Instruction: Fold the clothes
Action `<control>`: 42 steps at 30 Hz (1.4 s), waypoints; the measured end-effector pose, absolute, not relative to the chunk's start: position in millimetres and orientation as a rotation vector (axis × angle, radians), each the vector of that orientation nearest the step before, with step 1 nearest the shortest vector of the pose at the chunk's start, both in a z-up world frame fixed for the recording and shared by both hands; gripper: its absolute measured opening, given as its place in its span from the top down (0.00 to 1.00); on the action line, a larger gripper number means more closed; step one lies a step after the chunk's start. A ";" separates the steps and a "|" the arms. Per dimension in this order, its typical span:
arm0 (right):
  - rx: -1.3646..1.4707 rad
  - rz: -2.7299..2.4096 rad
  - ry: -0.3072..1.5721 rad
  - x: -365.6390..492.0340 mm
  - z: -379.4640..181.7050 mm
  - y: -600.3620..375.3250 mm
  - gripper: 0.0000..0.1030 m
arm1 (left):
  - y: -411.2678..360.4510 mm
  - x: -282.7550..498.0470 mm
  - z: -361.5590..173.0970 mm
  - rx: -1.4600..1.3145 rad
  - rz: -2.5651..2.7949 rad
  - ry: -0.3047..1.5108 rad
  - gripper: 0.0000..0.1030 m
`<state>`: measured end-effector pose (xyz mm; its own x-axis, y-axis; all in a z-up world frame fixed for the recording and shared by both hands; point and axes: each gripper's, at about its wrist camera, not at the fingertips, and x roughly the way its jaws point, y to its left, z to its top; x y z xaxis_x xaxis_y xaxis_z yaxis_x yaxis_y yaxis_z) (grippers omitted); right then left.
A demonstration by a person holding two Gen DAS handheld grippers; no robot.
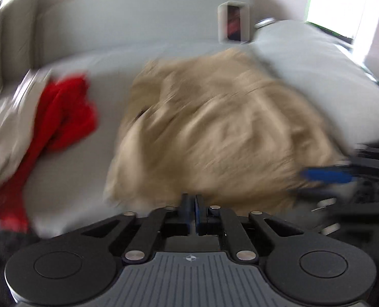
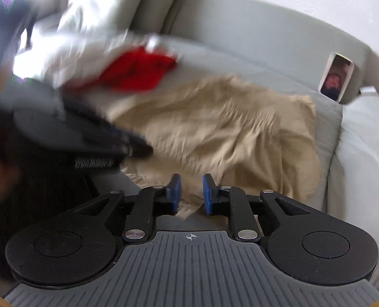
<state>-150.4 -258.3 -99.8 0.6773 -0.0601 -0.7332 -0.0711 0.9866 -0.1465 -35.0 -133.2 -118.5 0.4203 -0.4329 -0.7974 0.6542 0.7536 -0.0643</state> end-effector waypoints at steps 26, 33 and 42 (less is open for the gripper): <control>-0.074 -0.115 0.845 -112.5 -109.4 -296.2 0.73 | -115.1 13.4 -109.9 0.119 -0.592 0.872 0.91; -0.113 -0.168 0.858 -124.8 -110.5 -304.7 0.72 | -115.9 12.7 -110.1 0.120 -0.586 0.870 0.91; -0.103 -0.178 0.865 -128.8 -109.6 -307.2 0.72 | -108.9 9.3 -102.1 0.138 -0.562 0.880 0.91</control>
